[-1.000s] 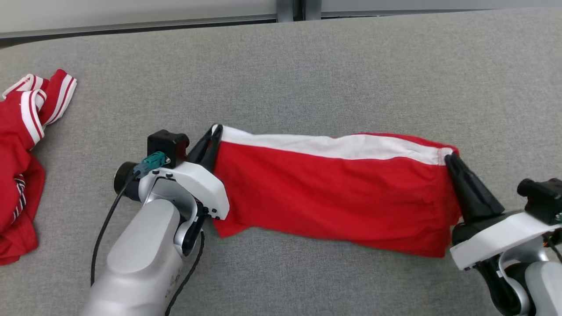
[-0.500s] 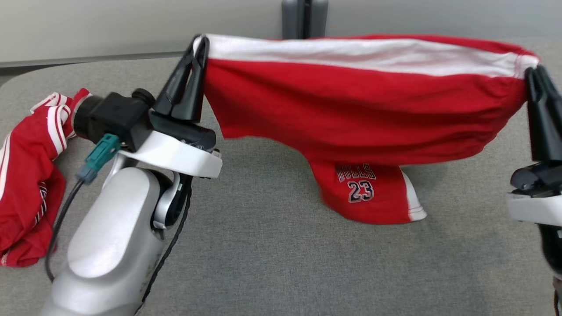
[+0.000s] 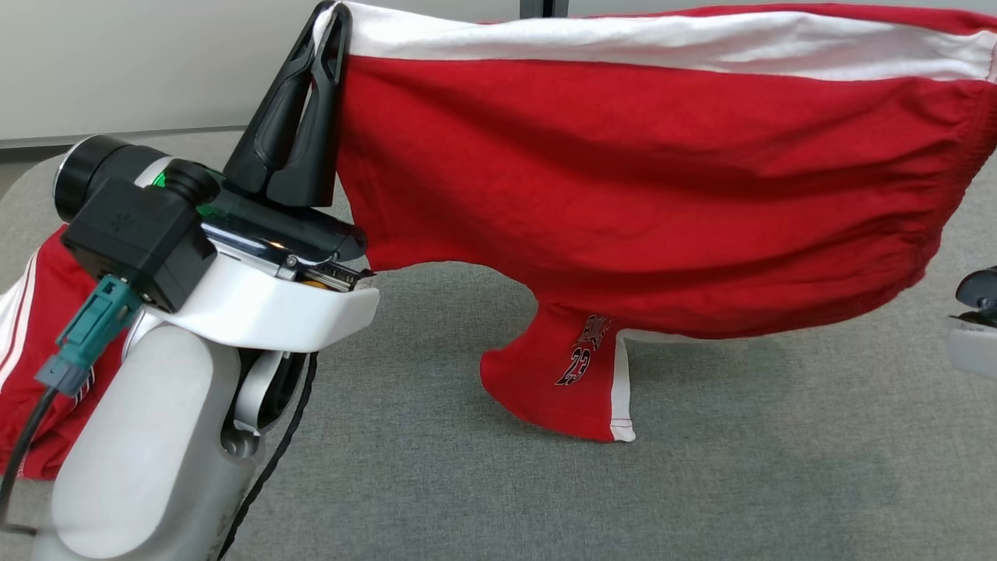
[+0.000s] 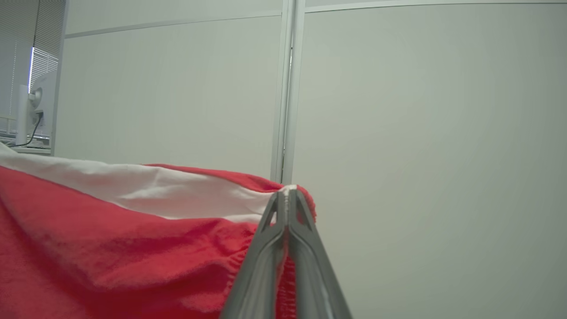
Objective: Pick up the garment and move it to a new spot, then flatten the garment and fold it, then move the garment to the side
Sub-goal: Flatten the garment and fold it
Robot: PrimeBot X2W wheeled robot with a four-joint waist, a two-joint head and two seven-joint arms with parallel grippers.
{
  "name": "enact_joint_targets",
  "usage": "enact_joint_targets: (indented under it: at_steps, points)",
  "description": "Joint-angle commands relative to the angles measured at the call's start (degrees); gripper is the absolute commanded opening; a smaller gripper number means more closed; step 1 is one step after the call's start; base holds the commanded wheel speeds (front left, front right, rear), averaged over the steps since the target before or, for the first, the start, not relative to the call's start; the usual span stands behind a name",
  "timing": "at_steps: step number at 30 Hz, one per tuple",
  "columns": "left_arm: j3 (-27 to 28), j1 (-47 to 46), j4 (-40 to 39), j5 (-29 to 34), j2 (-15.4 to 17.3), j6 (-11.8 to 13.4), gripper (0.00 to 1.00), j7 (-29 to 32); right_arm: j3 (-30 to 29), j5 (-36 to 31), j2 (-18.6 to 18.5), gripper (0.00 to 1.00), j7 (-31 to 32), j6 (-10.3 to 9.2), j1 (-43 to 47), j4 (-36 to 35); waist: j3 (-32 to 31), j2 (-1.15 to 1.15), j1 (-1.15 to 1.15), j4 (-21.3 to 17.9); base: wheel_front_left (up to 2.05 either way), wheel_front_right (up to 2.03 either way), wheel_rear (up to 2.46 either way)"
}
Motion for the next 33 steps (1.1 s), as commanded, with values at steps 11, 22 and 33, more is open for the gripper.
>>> enact_joint_targets:
  at_steps: [11, 22, 33]
  points:
    - [1.46, -11.13, 6.00, -4.19, -2.12, -3.52, 0.00, -0.95, 0.03, 2.66, -1.29, 0.00, 1.25, -0.03, -12.36, 3.19, 7.52, 0.00, 0.00, 0.53, 0.00, 0.00, 0.00]
    - [4.60, -36.62, 28.22, -3.43, -6.37, -7.54, 0.00, -6.95, 9.66, 7.09, -1.46, 0.00, -1.45, -0.03, -39.67, 20.03, 15.54, 0.00, 0.00, 0.44, 0.00, 0.00, 0.00]
    - [8.19, -46.26, 51.02, -1.75, -9.64, -10.02, 0.00, -7.98, 20.13, 9.81, 4.41, 0.00, -10.53, -0.02, -55.43, 48.27, 16.25, 0.00, 0.00, 0.68, 0.00, 0.00, 0.00]
